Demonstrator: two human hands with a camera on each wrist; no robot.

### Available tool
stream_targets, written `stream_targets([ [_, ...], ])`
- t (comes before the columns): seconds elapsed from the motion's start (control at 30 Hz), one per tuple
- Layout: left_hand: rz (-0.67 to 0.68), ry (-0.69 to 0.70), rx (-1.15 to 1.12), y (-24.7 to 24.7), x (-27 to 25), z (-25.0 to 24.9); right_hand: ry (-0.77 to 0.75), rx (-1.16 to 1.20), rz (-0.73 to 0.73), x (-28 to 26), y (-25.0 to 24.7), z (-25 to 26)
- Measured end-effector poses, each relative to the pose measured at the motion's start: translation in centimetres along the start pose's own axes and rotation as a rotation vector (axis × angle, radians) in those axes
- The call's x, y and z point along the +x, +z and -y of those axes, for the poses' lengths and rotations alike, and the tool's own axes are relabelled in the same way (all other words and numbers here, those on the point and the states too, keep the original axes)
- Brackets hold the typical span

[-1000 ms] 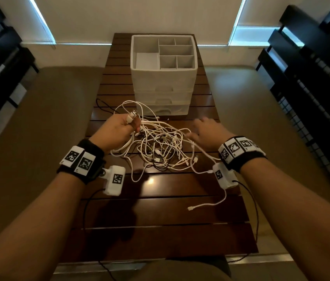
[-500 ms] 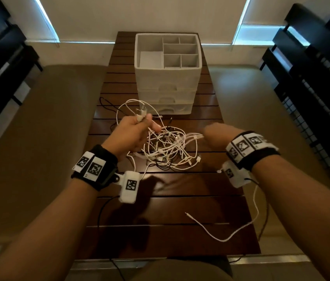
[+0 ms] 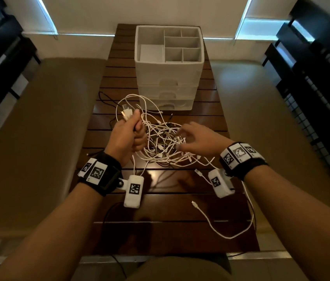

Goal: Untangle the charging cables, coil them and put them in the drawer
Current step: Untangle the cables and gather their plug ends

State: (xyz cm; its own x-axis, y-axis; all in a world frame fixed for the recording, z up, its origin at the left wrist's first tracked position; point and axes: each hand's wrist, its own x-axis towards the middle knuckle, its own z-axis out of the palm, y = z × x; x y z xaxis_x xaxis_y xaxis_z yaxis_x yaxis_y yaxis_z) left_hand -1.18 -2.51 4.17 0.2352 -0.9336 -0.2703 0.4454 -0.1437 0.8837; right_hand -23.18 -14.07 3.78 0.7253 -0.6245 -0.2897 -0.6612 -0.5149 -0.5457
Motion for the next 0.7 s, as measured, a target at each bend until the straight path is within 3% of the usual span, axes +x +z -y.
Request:
stream_targets([
  [0.1, 0.058, -0.014, -0.026, -0.1, -0.3, 0.3, -0.014, 0.213, -0.264, 1.6, 0.7, 0.4],
  [0.2, 0.14, -0.043, -0.045, -0.1, -1.0, 0.8, 0.28, 0.139, -0.47, 3.8, 0.8, -1.7],
  [0.27, 0.164, -0.057, -0.043, -0.3, -1.5, 1.1, 0.547, 0.08, -0.435, 4.4, 1.2, -4.0],
  [0.33, 0.17, -0.061, -0.036, -0.4, -1.7, 1.4, 0.67, 0.052, -0.302, 4.5, 2.5, -6.2],
  [0.43, 0.147, -0.08, 0.009, -0.4, -1.6, 1.8, 0.682, 0.064, -0.198, 4.9, 5.6, -7.8],
  [0.57, 0.103, -0.095, 0.085, 0.3, -1.6, 2.0, 0.623, 0.046, -0.238, 6.3, 7.6, -7.7],
  [0.7, 0.031, -0.052, 0.088, 0.2, -1.1, 1.7, 0.519, 0.316, -0.519, 6.2, 6.1, -5.7],
])
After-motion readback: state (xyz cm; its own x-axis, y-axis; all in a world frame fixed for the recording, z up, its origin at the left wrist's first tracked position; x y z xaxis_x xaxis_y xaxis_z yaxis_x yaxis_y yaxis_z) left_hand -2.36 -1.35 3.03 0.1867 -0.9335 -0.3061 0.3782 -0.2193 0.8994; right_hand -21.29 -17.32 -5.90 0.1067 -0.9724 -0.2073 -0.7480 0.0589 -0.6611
